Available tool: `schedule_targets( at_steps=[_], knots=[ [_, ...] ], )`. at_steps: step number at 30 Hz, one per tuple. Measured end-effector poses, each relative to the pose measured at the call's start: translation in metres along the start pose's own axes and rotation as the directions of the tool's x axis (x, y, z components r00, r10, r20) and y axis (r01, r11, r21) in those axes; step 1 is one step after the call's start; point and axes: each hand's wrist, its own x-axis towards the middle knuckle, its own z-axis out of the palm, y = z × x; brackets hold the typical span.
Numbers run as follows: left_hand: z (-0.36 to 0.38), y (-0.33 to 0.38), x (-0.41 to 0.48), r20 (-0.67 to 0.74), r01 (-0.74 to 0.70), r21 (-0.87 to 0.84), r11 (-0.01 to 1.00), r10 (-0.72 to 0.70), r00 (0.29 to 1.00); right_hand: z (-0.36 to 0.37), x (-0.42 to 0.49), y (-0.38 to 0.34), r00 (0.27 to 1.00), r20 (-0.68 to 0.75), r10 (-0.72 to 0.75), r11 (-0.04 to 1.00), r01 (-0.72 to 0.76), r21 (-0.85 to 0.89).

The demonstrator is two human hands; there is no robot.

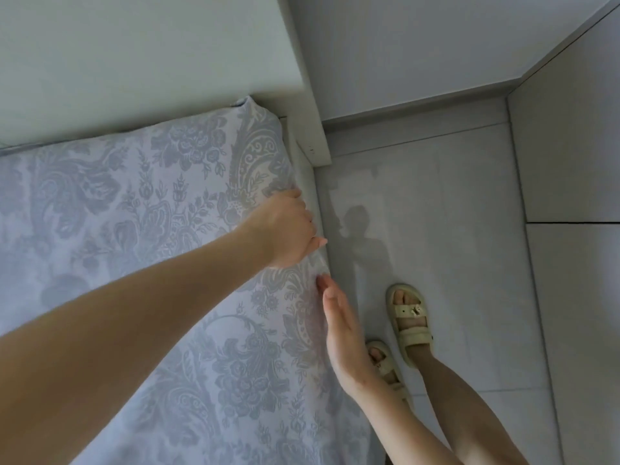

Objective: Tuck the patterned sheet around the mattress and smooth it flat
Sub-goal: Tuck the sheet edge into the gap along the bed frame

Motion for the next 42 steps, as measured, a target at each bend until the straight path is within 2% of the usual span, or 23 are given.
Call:
schedule_targets(
  at_steps=[2, 8, 11, 15, 17, 22, 25, 28, 30, 32, 33, 35, 37, 39, 42],
  knots=[
    [-0.005, 0.001, 0.012, 0.099, -0.003, 0.017, 1.0, 0.001, 0.995, 0.008, 0.008, 0.004, 0.999, -0.003, -0.039, 0.999, 0.039, 0.019],
    [-0.004, 0.002, 0.015, 0.177, 0.012, 0.221, 0.975, -0.052, 0.983, 0.017, 0.02, 0.018, 0.992, -0.036, -0.118, 0.974, 0.123, 0.188],
    [-0.009, 0.004, 0.026, 0.249, 0.01, 0.262, 0.965, -0.078, 0.965, 0.015, 0.031, 0.015, 0.996, -0.062, -0.062, 0.949, 0.078, 0.307],
    [-0.018, 0.003, 0.038, 0.319, 0.02, 0.265, 0.964, -0.107, 0.942, 0.005, 0.039, 0.01, 0.994, -0.095, -0.056, 0.92, 0.088, 0.383],
    [-0.024, 0.004, 0.039, 0.332, 0.036, 0.231, 0.972, -0.114, 0.936, 0.005, 0.04, 0.011, 0.998, -0.062, -0.031, 0.9, 0.055, 0.433],
    [-0.038, 0.003, 0.03, 0.349, 0.025, 0.191, 0.981, -0.092, 0.933, 0.005, 0.054, 0.011, 0.977, 0.194, 0.092, 0.867, -0.174, 0.466],
    [-0.038, 0.004, 0.028, 0.334, 0.005, 0.199, 0.98, -0.072, 0.94, 0.002, 0.075, 0.005, 0.914, 0.37, 0.169, 0.865, -0.317, 0.388],
    [-0.035, 0.0, 0.033, 0.298, 0.017, 0.181, 0.983, -0.071, 0.952, 0.005, 0.091, 0.002, 0.821, 0.525, 0.224, 0.818, -0.451, 0.356],
    [-0.034, 0.0, 0.032, 0.166, -0.004, 0.105, 0.994, -0.014, 0.986, 0.005, 0.096, 0.004, 0.809, 0.536, 0.242, 0.81, -0.473, 0.347],
    [-0.032, 0.007, 0.026, 0.019, -0.08, 0.031, 0.996, 0.08, 0.997, 0.001, 0.095, 0.004, 0.831, 0.494, 0.256, 0.84, -0.444, 0.311],
    [-0.031, 0.011, 0.021, 0.012, -0.107, 0.007, 0.994, 0.106, 0.994, -0.002, 0.091, 0.006, 0.832, 0.486, 0.266, 0.849, -0.441, 0.29],
    [-0.024, 0.019, 0.014, 0.132, -0.087, -0.026, 0.996, 0.09, 0.987, -0.009, 0.075, 0.023, 0.783, 0.527, 0.331, 0.81, -0.522, 0.268],
    [-0.014, 0.021, 0.016, 0.29, -0.045, 0.013, 0.999, 0.04, 0.956, -0.014, 0.056, 0.045, 0.744, 0.567, 0.353, 0.783, -0.567, 0.256],
    [-0.005, 0.023, 0.023, 0.391, -0.036, 0.077, 0.996, 0.003, 0.92, -0.012, 0.046, 0.055, 0.752, 0.562, 0.346, 0.786, -0.559, 0.264],
    [-0.001, 0.03, 0.033, 0.45, -0.082, 0.173, 0.982, -0.005, 0.893, -0.003, 0.048, 0.048, 0.768, 0.543, 0.341, 0.785, -0.55, 0.285]
  ],
)
